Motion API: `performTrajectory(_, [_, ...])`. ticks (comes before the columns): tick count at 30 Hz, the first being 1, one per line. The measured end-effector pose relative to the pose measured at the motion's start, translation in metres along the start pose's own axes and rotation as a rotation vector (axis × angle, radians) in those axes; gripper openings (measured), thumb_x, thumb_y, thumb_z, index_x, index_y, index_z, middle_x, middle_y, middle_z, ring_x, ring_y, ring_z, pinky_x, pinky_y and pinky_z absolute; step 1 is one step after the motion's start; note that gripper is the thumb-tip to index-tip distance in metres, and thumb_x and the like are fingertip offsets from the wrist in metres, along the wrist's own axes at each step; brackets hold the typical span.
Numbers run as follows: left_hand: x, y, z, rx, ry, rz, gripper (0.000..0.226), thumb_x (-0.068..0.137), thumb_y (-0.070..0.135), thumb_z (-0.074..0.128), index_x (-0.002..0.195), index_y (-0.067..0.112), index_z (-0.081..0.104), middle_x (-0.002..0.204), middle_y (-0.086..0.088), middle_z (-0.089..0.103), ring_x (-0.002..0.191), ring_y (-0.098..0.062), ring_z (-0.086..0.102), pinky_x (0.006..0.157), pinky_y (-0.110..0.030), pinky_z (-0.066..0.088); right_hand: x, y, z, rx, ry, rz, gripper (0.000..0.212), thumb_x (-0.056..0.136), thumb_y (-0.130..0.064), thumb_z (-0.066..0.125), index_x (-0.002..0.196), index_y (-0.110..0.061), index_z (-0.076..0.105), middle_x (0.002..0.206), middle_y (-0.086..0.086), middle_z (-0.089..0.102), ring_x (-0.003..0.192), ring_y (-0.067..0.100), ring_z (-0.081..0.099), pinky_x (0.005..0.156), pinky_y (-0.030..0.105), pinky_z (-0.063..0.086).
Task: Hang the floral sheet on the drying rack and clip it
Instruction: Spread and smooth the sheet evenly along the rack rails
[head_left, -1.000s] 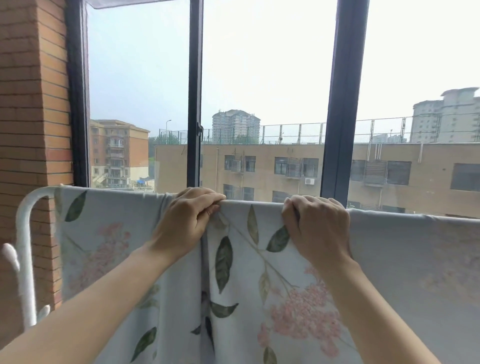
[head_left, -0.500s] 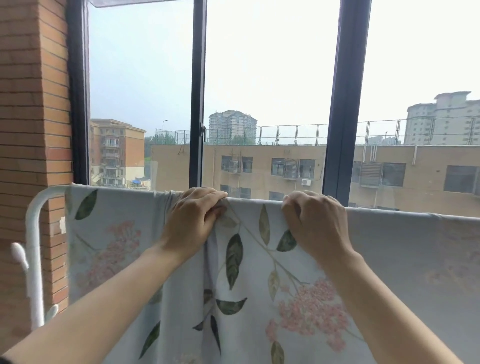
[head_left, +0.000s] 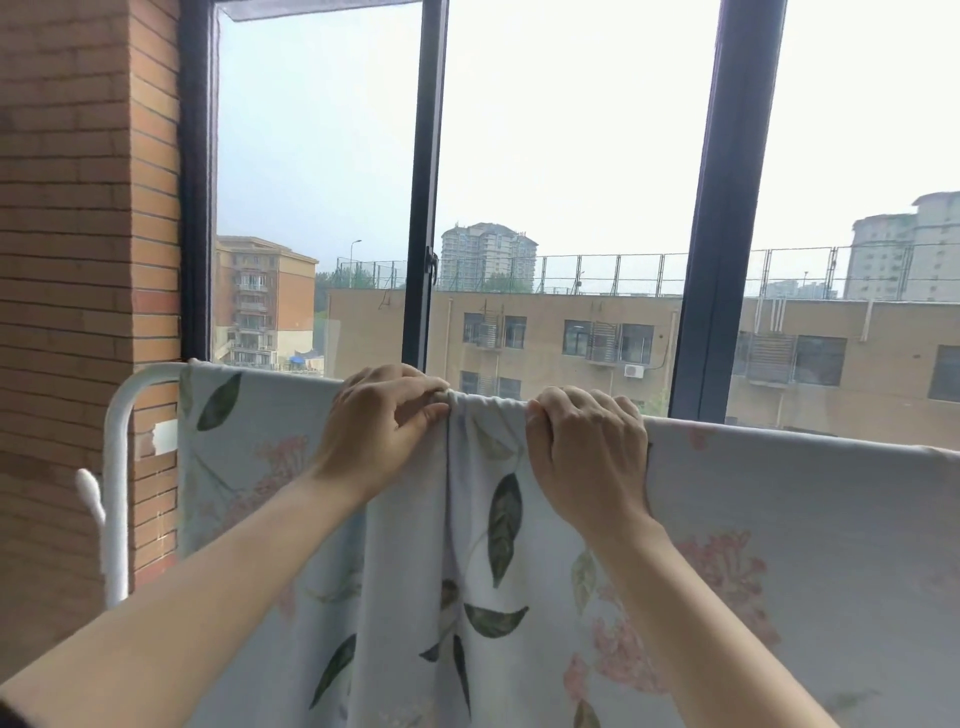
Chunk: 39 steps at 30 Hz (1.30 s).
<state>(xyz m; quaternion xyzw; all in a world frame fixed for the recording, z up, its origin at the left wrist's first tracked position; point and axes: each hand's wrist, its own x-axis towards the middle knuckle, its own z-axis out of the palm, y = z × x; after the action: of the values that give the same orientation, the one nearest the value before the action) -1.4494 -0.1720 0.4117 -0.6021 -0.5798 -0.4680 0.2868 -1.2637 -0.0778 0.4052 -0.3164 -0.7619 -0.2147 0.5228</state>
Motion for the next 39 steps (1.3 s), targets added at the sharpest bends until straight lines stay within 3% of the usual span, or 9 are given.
performTrajectory(5, [0.009,0.0,-0.004,-0.139,-0.013,-0.011,0.016,0.077,0.013,0.076,0.092,0.018,0.076,0.086,0.009,0.067,0.086,-0.011,0.062,0.079,-0.023,0.049,-0.001,0.004,0.002,-0.021,0.036,-0.009,0.032,0.093,-0.032,0.041,0.07,-0.02,0.058,0.069,-0.006,0.063,0.066,0.019,0.057,0.071,0.032,0.037])
performTrajectory(10, [0.007,-0.016,-0.019,-0.166,-0.004,0.026,0.02,0.074,-0.001,0.075,0.089,0.013,0.077,0.085,0.005,0.068,0.086,-0.009,0.063,0.081,-0.027,0.053,-0.002,0.002,0.004,-0.055,0.052,-0.032,0.031,0.094,-0.032,0.043,0.069,-0.02,0.057,0.067,-0.006,0.061,0.063,0.018,0.055,0.069,0.032,0.037])
performTrajectory(15, [0.003,-0.041,-0.035,-0.096,0.007,0.003,0.021,0.075,0.001,0.075,0.091,0.014,0.076,0.089,0.004,0.068,0.09,-0.013,0.062,0.086,-0.032,0.05,-0.001,-0.001,0.007,-0.044,0.071,-0.033,0.032,0.094,-0.033,0.041,0.069,-0.021,0.058,0.067,-0.006,0.061,0.063,0.018,0.056,0.069,0.032,0.038])
performTrajectory(21, [0.001,-0.062,-0.05,-0.01,0.029,0.034,0.021,0.076,0.001,0.074,0.092,0.013,0.076,0.089,0.022,0.06,0.09,-0.013,0.06,0.088,-0.031,0.047,0.0,-0.003,0.007,-0.046,0.089,-0.04,0.033,0.094,-0.034,0.04,0.069,-0.02,0.058,0.066,-0.005,0.06,0.062,0.02,0.056,0.068,0.032,0.038])
performTrajectory(26, [0.0,-0.068,-0.045,-0.011,0.043,-0.003,0.021,0.076,0.001,0.073,0.093,0.013,0.076,0.091,0.002,0.068,0.091,-0.018,0.061,0.085,-0.025,0.044,0.003,-0.01,0.008,-0.035,0.049,0.023,0.036,0.092,-0.035,0.038,0.065,-0.021,0.057,0.065,-0.006,0.062,0.058,0.017,0.053,0.067,0.03,0.038])
performTrajectory(29, [0.001,-0.069,-0.043,-0.028,0.052,-0.012,0.02,0.076,0.002,0.074,0.092,0.014,0.076,0.09,0.001,0.068,0.09,-0.018,0.06,0.084,-0.029,0.046,0.01,-0.03,0.011,0.007,-0.035,0.033,0.037,0.093,-0.033,0.035,0.063,-0.022,0.053,0.063,-0.006,0.06,0.054,0.014,0.047,0.066,0.029,0.04])
performTrajectory(32, [0.001,-0.065,-0.042,-0.056,0.044,-0.01,0.02,0.075,0.003,0.074,0.091,0.015,0.076,0.087,0.004,0.068,0.089,-0.015,0.06,0.081,-0.024,0.045,0.021,-0.064,0.025,0.043,-0.084,-0.015,0.037,0.094,-0.031,0.032,0.065,-0.021,0.054,0.065,-0.004,0.061,0.054,0.015,0.047,0.068,0.031,0.043])
performTrajectory(39, [0.0,-0.069,-0.045,-0.093,0.036,0.005,0.02,0.076,0.003,0.073,0.092,0.015,0.076,0.088,0.004,0.068,0.09,-0.014,0.059,0.082,-0.022,0.045,0.02,-0.084,0.045,-0.023,0.07,-0.036,0.038,0.091,-0.031,0.037,0.063,-0.02,0.059,0.061,-0.005,0.063,0.055,0.018,0.058,0.062,0.028,0.043])
